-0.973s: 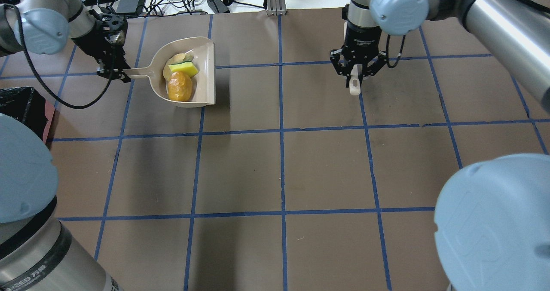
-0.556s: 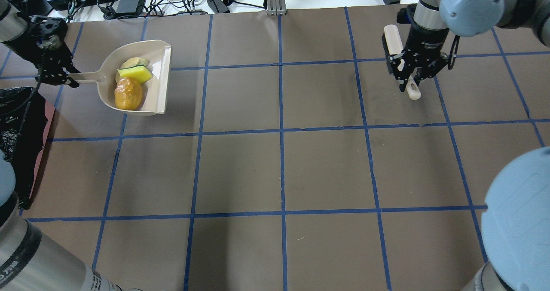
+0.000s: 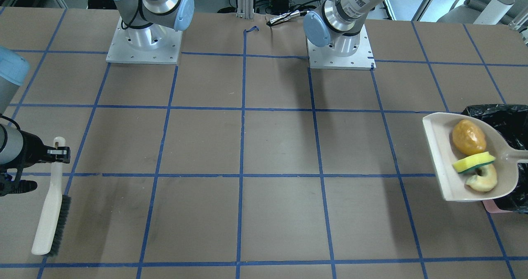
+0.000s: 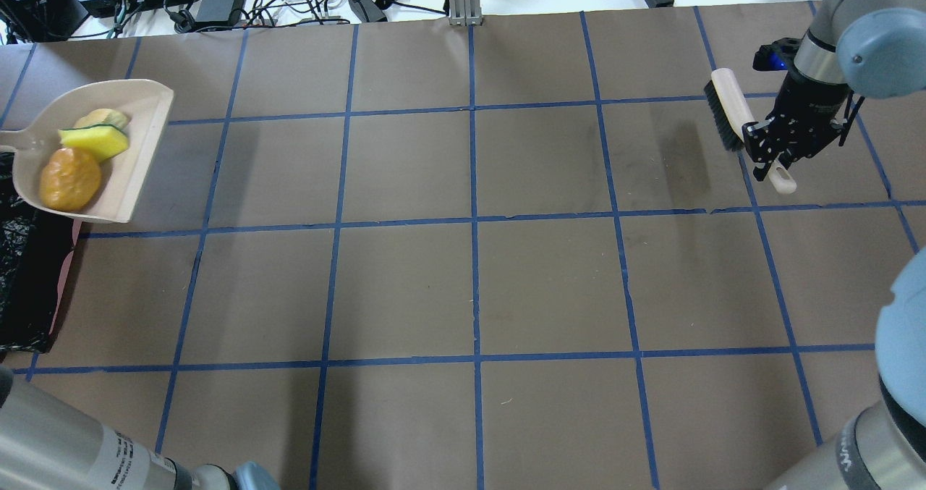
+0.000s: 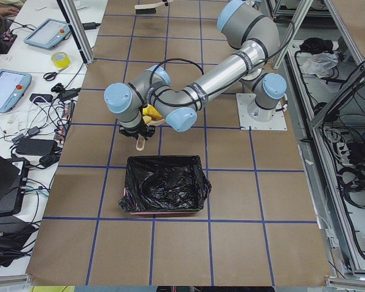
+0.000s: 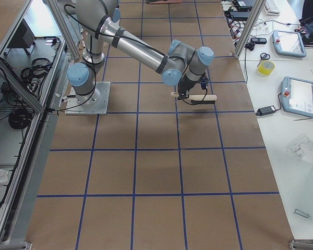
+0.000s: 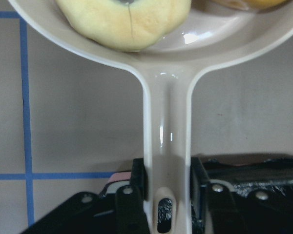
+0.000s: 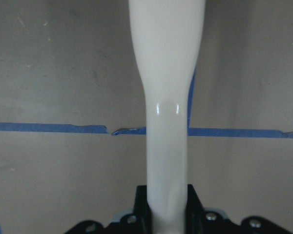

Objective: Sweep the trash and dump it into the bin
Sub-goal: 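Carry the loaded dustpan with the left gripper over the black bin, then tilt the dustpan with the left gripper to dump trash into the bin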

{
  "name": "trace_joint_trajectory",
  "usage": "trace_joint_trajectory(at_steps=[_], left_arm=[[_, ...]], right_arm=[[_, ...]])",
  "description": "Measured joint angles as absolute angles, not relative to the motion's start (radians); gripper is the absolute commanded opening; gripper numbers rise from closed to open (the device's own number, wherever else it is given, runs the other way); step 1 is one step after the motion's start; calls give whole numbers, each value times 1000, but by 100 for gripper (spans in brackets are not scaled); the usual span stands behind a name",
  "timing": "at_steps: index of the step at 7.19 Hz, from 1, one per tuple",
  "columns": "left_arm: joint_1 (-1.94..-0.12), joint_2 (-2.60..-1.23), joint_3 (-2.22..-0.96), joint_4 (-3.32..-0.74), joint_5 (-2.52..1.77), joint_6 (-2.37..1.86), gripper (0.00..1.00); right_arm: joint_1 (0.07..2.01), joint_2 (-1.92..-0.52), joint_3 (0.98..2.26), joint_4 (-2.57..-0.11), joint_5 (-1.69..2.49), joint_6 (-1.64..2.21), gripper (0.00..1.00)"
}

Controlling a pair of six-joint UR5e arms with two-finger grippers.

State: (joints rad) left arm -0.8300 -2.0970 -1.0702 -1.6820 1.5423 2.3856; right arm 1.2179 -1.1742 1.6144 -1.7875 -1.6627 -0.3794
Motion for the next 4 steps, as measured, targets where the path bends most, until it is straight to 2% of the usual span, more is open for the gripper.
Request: trace_joint_trajectory(at_steps=[1,4], left_arm=[[-782,-2111,-1017,-1716,1572,2492,0],[-668,-2155,-961,-1684,1624,2747,0]], right_arm=[[1206,-1171,1648,-1849,-1668,-385,0],[1199,-1169,1670,-1879,-1670,-388,0]])
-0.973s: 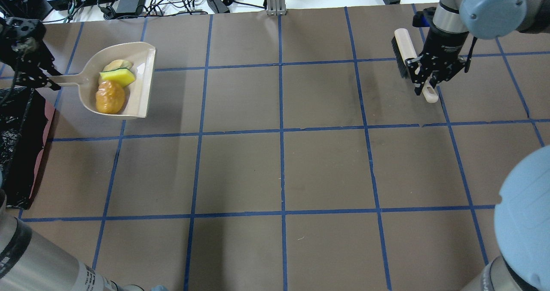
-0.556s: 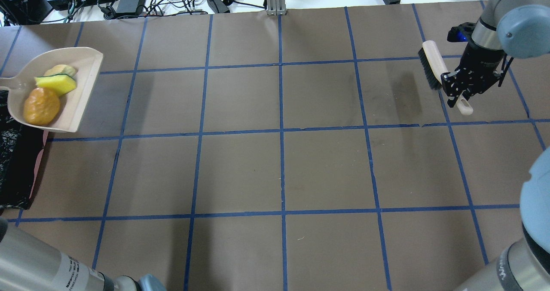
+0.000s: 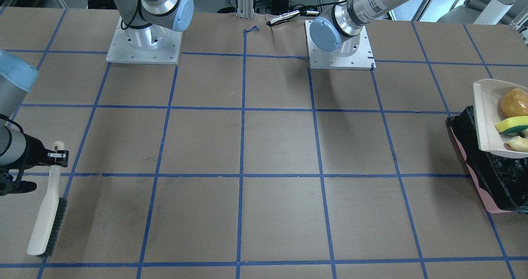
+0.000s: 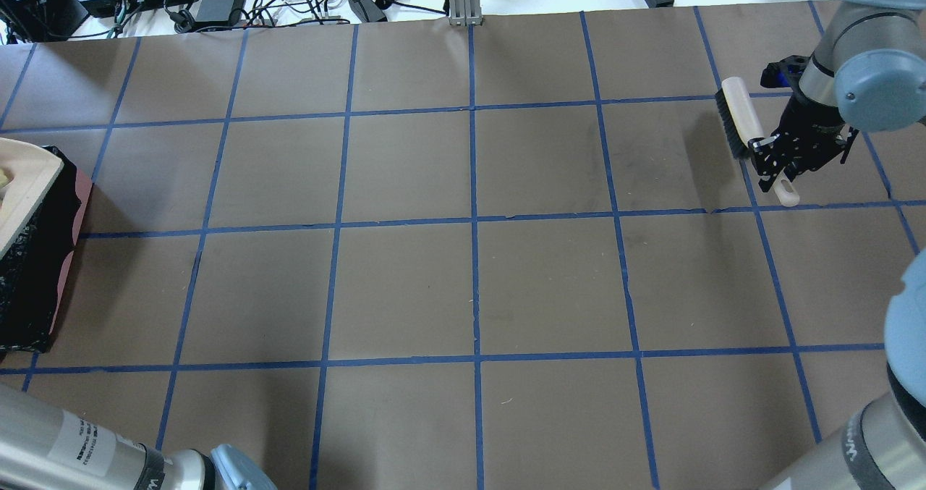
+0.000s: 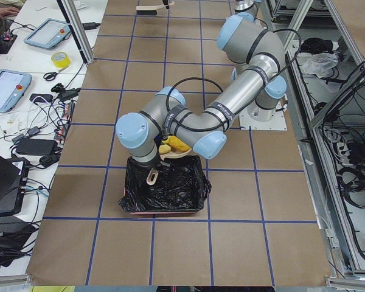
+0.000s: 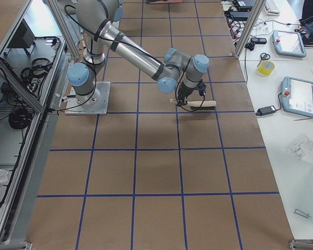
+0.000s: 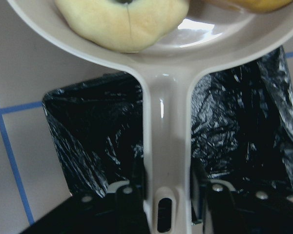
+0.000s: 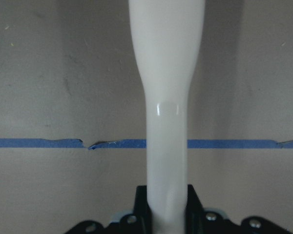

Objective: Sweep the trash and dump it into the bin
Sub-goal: 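Tilt the dustpan with the left gripper to dump trash into the bin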

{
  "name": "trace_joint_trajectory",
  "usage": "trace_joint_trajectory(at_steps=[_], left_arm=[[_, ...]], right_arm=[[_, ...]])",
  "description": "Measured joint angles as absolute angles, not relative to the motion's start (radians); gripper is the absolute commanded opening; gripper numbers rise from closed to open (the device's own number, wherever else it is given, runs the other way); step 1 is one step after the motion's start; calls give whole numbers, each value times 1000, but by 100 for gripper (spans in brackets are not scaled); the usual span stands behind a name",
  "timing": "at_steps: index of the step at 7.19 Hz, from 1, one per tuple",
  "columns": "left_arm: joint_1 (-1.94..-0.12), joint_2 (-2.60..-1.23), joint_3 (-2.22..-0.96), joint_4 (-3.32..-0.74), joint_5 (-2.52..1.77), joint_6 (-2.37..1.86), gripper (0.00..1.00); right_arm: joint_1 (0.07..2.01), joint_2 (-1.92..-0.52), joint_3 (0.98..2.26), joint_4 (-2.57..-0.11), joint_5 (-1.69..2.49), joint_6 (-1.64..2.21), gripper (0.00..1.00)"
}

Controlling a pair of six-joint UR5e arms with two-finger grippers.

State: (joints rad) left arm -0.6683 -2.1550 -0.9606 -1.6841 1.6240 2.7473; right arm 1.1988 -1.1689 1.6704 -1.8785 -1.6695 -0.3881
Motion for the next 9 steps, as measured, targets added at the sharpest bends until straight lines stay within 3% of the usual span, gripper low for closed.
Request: trace_joint_trajectory(at_steps=[6,9], left_arm=[[-655,-2227,-900,-1451,1720,3091,0],[-657,-2233,-908,-1369,1658,3173,0]], right_arm=[[1200,-1165,1680,-1871,-1657,-395,0],[1200,-1164,1695,-1875,-1657,-394,15]])
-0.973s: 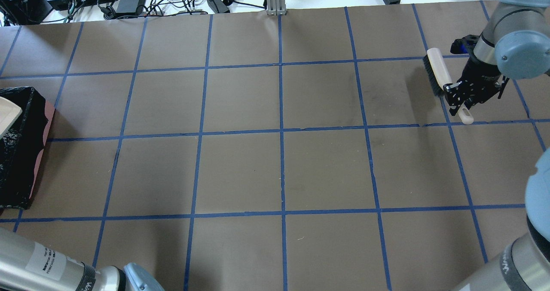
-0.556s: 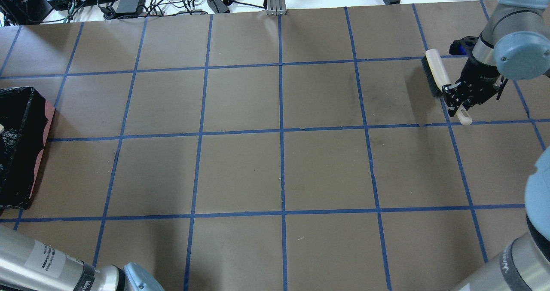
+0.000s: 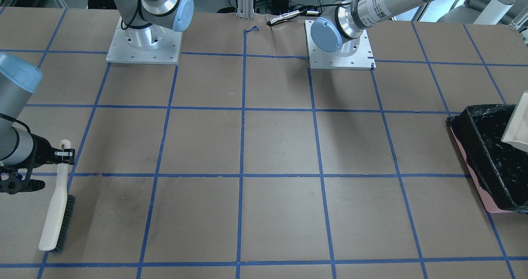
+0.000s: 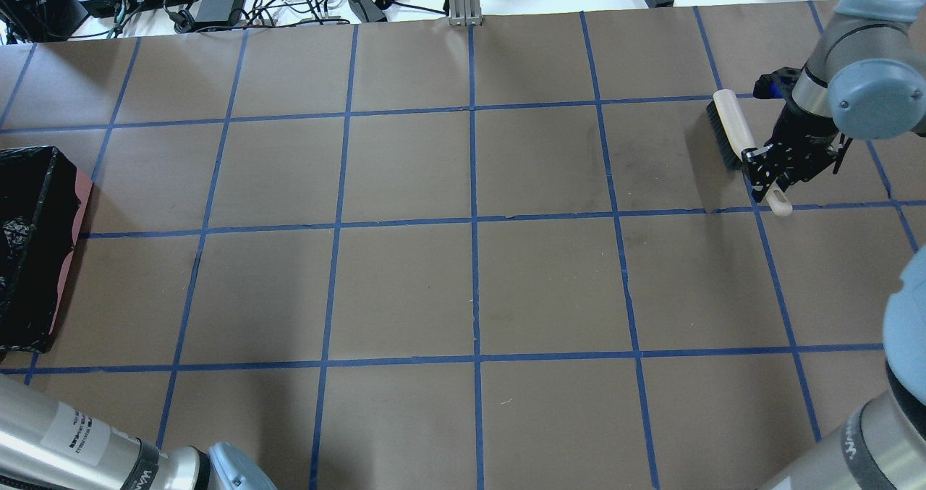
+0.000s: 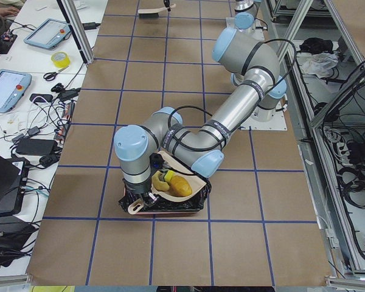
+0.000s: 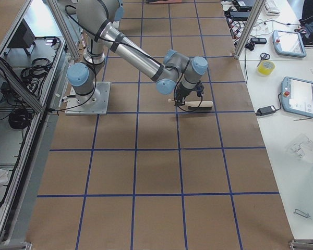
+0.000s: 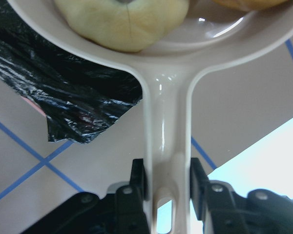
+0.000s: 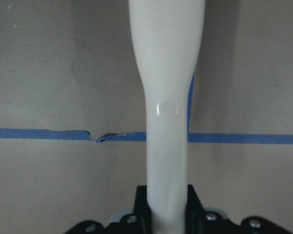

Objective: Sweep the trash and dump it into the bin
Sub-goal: 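Tilt the dustpan with the left gripper to dump trash into the bin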

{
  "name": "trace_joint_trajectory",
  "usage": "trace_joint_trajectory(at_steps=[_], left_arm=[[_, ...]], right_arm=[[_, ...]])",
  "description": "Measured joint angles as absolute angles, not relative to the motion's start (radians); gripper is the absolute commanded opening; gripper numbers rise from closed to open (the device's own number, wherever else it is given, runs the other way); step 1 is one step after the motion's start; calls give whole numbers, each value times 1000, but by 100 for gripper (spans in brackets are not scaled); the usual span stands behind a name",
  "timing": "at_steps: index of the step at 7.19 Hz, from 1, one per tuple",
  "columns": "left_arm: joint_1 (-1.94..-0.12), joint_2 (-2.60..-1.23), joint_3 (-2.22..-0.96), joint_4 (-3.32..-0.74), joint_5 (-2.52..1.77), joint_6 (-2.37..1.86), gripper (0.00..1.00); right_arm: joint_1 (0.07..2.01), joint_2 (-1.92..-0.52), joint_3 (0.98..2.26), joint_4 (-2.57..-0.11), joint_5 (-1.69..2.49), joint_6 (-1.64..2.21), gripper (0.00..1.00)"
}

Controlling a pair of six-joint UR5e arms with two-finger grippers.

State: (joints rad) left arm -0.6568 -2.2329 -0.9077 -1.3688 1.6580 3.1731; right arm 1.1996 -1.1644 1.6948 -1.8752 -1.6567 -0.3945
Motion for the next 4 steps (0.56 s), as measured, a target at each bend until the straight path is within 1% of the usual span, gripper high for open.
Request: trace_joint_trajectory(at_steps=[2,3,4], left_arm=[[-658,-2231,-917,-1332,1626,3213,0],[-661,-2227,-926,-1315,1617,3227,0],[-664,-2216,-950,-1271,1610,3243,0]], right_arm=[[1200,-1164,1698,-1877,-1657,-392,39],[1200,-1163,1698,-1877,-1659,-392,45],[1200,-1158,1698,-1879,-1663,-393,53]])
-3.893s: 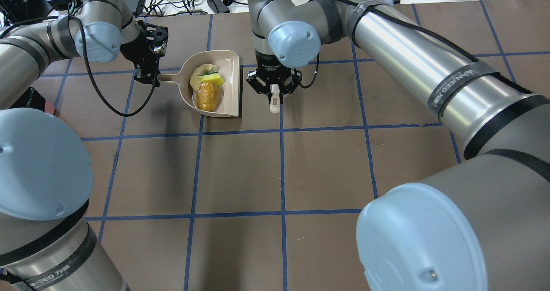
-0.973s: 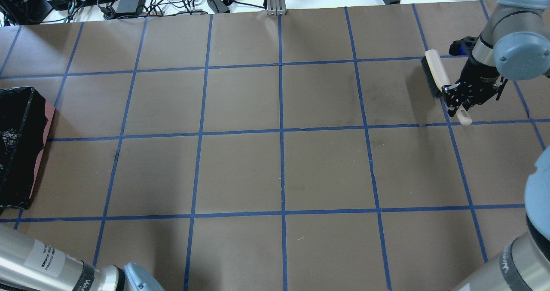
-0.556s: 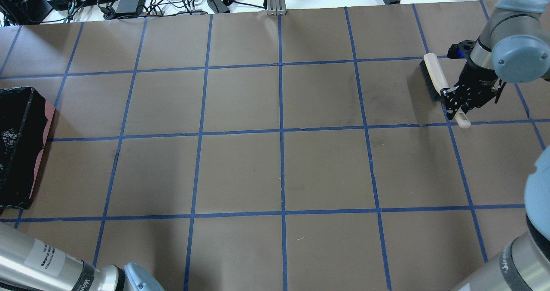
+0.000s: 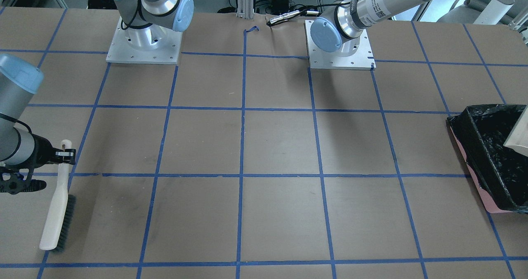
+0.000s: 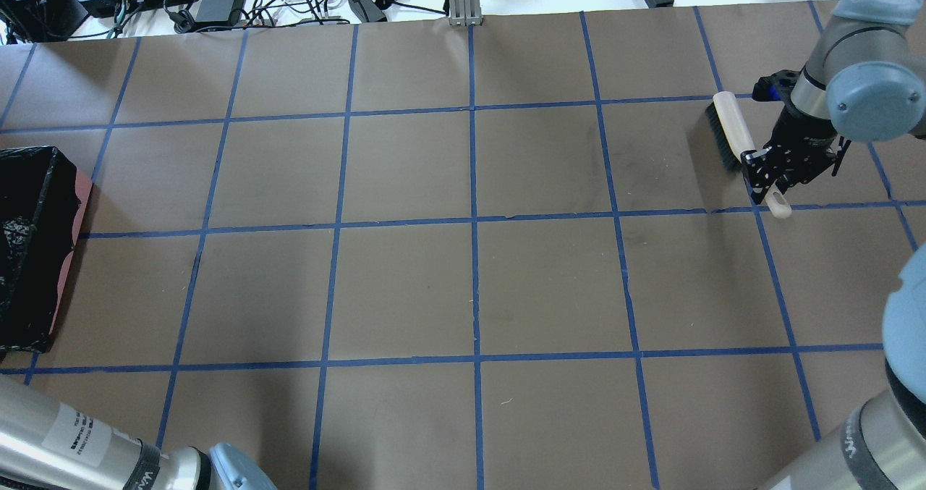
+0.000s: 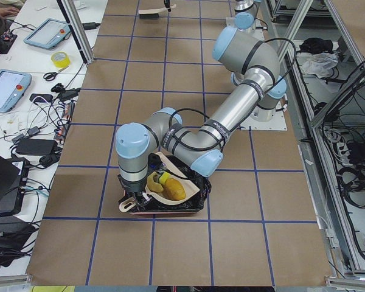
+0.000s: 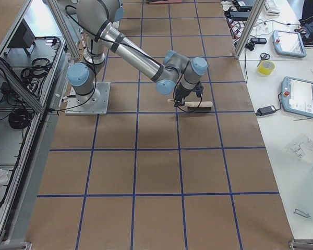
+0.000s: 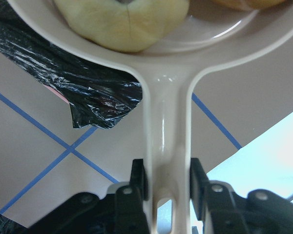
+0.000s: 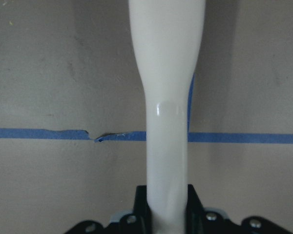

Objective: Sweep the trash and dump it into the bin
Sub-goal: 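Tilt the dustpan with the left gripper to dump trash into the bin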

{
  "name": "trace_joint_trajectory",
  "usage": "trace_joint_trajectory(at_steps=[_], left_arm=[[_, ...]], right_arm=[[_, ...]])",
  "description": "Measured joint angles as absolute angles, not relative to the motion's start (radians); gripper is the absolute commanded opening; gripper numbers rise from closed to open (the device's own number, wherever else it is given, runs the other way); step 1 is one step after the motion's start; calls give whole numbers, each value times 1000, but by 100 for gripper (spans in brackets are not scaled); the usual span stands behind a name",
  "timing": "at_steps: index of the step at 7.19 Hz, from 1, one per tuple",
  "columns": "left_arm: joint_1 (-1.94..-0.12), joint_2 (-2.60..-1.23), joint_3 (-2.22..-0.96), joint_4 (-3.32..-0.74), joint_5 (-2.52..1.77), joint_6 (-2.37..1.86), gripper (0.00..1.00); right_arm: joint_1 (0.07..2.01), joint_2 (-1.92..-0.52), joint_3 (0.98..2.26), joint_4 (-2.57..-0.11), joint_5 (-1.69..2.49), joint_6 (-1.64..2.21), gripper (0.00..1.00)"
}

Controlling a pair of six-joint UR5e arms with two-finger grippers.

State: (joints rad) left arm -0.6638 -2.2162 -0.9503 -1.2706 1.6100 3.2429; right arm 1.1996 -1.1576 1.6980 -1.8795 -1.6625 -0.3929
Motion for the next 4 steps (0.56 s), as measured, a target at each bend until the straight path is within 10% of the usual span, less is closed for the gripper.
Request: trace_joint_trajectory(at_steps=[4], left_arm=[[-671,-2151,-1093,-1076,1604,3284,0]], right_arm=[[1200,-1147,1697,-1888,-1667,-385,56]])
